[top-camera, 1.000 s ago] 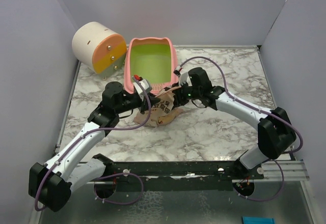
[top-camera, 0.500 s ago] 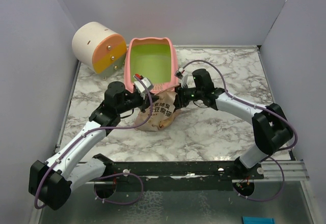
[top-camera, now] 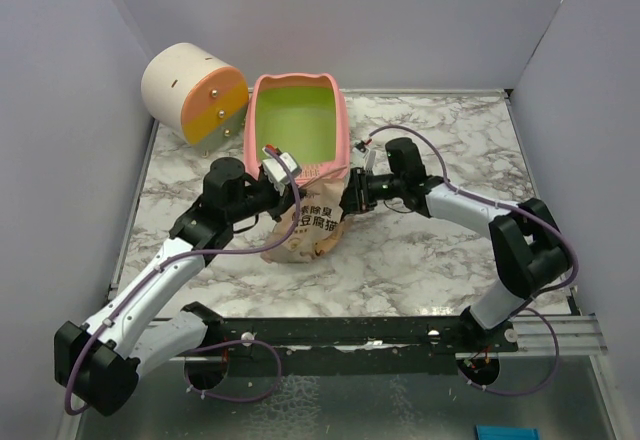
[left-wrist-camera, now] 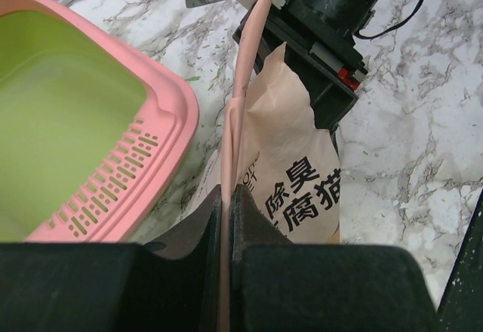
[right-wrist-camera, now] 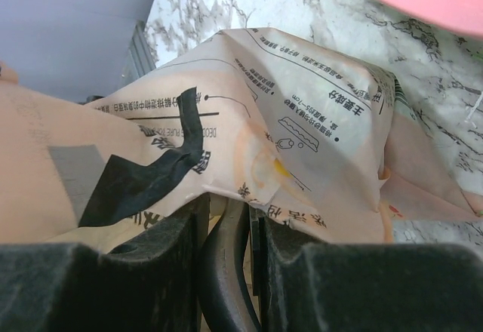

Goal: Fill the litter box with clean litter

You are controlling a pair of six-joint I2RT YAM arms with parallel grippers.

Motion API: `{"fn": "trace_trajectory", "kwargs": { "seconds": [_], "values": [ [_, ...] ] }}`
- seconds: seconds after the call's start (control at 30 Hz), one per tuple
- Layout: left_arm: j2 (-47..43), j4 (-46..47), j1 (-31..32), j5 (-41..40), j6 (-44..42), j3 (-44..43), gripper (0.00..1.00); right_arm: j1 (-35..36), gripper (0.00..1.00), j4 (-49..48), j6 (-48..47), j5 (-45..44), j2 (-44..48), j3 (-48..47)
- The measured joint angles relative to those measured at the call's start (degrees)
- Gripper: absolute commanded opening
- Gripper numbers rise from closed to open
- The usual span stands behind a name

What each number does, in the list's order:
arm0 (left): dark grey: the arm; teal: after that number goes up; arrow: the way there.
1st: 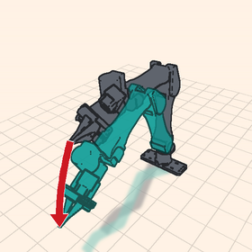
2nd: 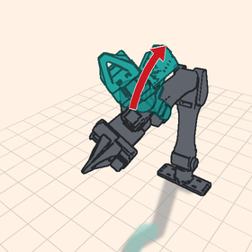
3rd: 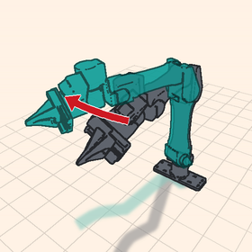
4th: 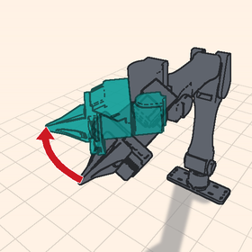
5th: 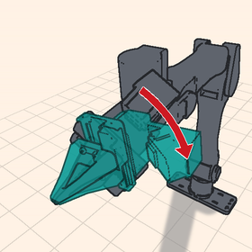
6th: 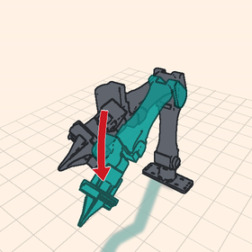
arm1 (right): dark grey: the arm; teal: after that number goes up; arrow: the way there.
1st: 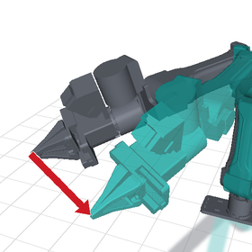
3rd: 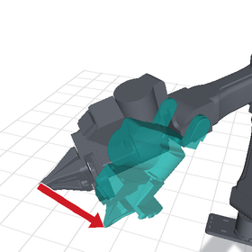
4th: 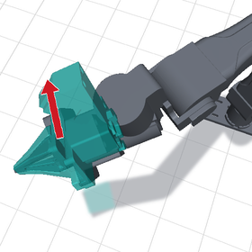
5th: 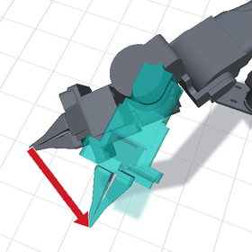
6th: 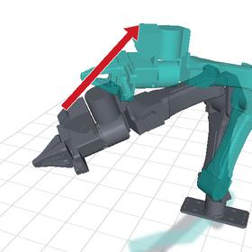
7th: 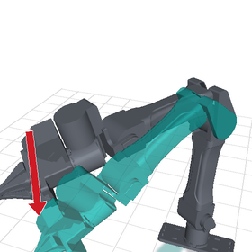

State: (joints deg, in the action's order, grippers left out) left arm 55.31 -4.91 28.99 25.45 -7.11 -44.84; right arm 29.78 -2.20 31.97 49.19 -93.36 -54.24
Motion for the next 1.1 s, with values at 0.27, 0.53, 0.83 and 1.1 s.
{"fn": "trace_trajectory", "kwargs": {
  "seconds": [0.27, 0.53, 0.83, 1.1],
  "values": [
    [1.29, -4.79, 0.0, 0.46, -2.49, -5.11, 0.0, -0.76, 0.01, -8.13, 8.17, 1.9, -1.55, 1.68],
    [1.86, -9.44, 0.0, 0.09, -7.8, -8.83, 0.0, -2.21, 0.01, -16.61, 15.93, 3.78, -1.68, 3.58],
    [1.01, -10.32, 0.0, -1.51, -10.67, -8.98, 0.0, -6.19, 0.01, -17.57, 18.62, 7.34, -0.5, 3.65],
    [-2.23, -9.73, -0.04, -1.4, -10.36, -6.88, 0.0, -10.82, 0.01, -14.78, 18.08, 8.57, 4.42, 3.72]
  ]
}}
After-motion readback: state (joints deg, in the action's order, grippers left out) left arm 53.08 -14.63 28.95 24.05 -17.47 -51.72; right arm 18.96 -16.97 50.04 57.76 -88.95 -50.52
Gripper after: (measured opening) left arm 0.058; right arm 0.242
